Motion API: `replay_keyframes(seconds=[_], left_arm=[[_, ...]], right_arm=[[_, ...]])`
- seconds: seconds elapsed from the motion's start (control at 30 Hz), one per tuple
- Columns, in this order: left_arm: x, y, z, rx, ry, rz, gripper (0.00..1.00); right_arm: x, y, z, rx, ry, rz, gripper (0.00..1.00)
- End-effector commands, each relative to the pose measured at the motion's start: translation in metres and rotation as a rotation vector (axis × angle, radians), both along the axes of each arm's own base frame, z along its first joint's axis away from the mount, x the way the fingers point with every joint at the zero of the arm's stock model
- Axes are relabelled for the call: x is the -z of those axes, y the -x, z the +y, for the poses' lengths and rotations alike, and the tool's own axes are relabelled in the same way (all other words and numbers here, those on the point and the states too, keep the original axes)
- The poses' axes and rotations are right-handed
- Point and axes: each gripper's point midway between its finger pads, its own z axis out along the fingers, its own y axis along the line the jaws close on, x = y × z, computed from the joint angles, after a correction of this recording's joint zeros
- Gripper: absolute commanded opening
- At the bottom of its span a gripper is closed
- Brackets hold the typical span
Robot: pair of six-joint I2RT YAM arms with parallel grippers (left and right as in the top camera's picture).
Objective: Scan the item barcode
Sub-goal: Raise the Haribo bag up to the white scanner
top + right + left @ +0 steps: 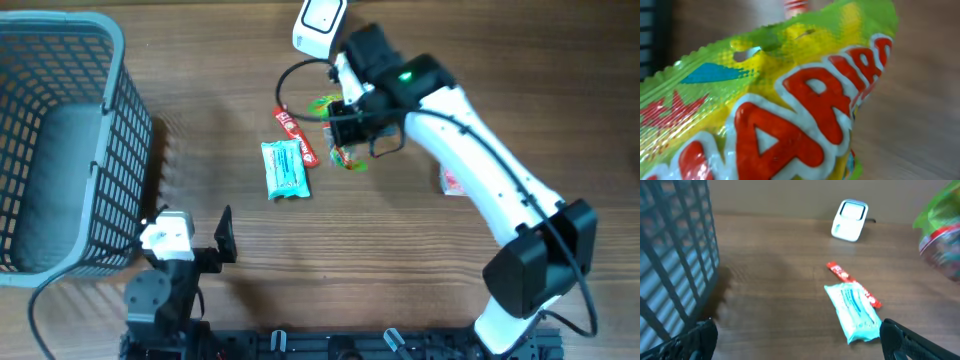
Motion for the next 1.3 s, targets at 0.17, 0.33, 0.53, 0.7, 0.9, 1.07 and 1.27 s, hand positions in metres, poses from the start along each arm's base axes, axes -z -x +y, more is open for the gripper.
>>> replay_keyframes(seconds=[0.17,0.33,0.53,0.7,0.9,1.07,1.27], left_arm=[[0.047,-0.005,0.001,-0.05,0.109,0.092,1.0],[0.053,-0.005,0.001,-0.048,0.1,0.104,1.0],[0.044,-0.013,0.0,-0.04,0.109,0.04,1.0],[0.043,-0.014,0.0,-0.039,0.11,0.031,1.0],[0.043,-0.014,0.0,-0.04,0.11,0.031,1.0],[0.043,-0.014,0.0,-0.04,0.11,0.031,1.0],[0.043,-0.014,0.0,-0.04,0.11,0.031,1.0]], right_arm=[[-0.141,0.06,0.054,-0.691,-0.98,-0.157,0.05],[-0.173,0.073,0.052,-0.888,-1.188,-0.402,0.05],[-0.172,0.075,0.052,-0.885,-1.189,-0.389,0.05],[-0.154,0.068,0.059,-0.882,-1.065,-0.407,0.05],[-0.07,-0.056,0.064,-0.412,-0.185,-0.603,0.04],[-0.082,-0.165,0.026,-0.081,0.183,-0.977,0.04],[-0.051,-0.25,0.012,0.005,0.548,-1.328,0.05]])
